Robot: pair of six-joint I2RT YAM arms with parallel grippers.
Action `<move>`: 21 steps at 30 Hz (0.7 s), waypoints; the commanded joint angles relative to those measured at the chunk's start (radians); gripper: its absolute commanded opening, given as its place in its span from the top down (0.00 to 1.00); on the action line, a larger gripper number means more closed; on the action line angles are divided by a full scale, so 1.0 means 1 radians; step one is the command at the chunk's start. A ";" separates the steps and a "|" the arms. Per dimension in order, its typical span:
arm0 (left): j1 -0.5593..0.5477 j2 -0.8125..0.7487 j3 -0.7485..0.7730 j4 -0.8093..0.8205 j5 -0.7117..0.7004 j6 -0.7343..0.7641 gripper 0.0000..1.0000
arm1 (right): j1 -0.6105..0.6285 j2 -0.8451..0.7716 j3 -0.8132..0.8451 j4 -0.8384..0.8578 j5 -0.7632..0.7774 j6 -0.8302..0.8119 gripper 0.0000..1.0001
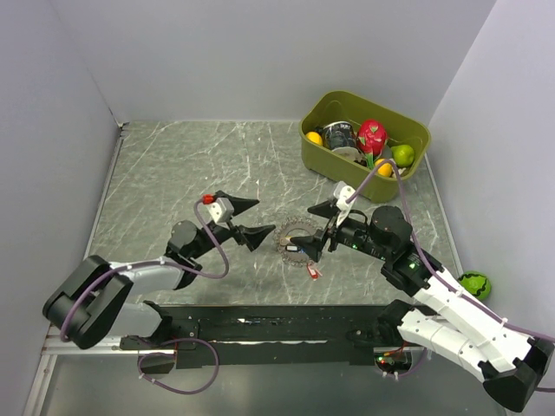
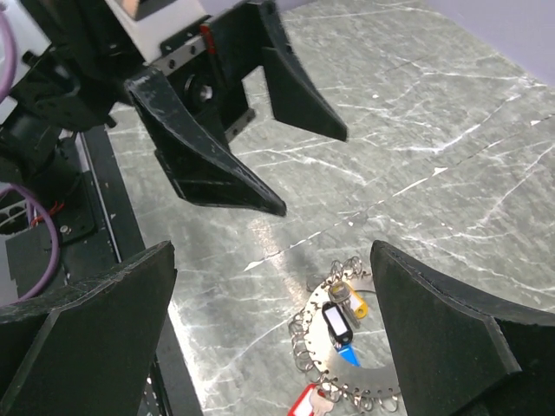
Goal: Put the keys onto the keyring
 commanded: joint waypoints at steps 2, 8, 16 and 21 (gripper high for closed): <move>0.015 -0.093 -0.034 -0.001 -0.197 -0.143 0.04 | -0.005 0.002 -0.017 0.057 0.095 0.036 0.00; 0.034 -0.228 -0.031 -0.272 -0.495 -0.294 0.04 | -0.020 -0.038 -0.089 0.052 0.320 0.138 0.00; 0.040 -0.444 -0.054 -0.509 -0.812 -0.267 0.04 | -0.147 -0.105 -0.174 -0.032 0.721 0.290 0.00; 0.040 -0.509 -0.054 -0.587 -0.903 -0.254 0.04 | -0.233 -0.174 -0.253 0.010 0.792 0.318 0.00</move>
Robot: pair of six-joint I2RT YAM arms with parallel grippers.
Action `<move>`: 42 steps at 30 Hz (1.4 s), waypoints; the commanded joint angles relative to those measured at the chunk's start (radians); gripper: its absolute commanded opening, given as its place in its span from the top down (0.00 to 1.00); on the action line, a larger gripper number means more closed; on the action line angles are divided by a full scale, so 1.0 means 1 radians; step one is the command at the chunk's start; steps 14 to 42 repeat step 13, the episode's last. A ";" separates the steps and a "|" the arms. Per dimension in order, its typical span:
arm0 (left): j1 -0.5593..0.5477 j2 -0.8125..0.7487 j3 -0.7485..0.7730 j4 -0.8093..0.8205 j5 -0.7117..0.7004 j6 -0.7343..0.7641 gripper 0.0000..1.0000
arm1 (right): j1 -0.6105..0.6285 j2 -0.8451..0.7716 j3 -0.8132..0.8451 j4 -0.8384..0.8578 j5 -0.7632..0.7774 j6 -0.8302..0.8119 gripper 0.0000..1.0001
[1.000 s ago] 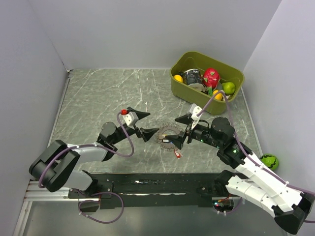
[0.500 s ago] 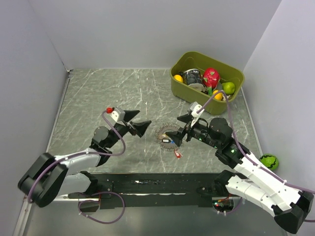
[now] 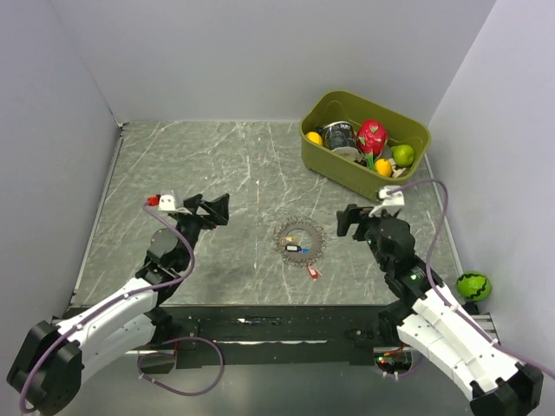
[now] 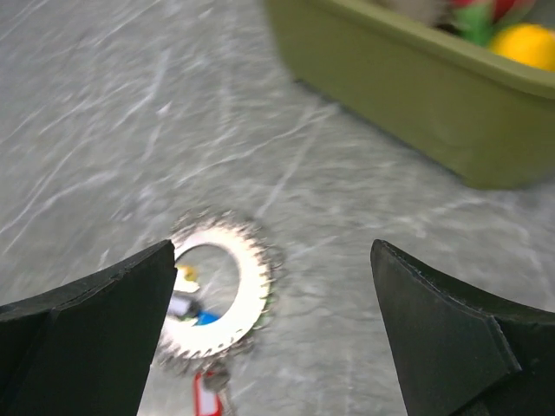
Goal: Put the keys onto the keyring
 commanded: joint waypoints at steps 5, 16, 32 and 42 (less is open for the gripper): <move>0.004 -0.033 0.012 -0.095 -0.184 0.018 0.04 | -0.073 -0.120 -0.155 0.155 0.314 0.045 0.00; 0.004 0.051 0.038 -0.081 -0.213 0.084 0.04 | -0.079 -0.139 -0.399 0.666 0.398 -0.191 0.00; 0.004 0.051 0.038 -0.081 -0.213 0.084 0.04 | -0.079 -0.139 -0.399 0.666 0.398 -0.191 0.00; 0.004 0.051 0.038 -0.081 -0.213 0.084 0.04 | -0.079 -0.139 -0.399 0.666 0.398 -0.191 0.00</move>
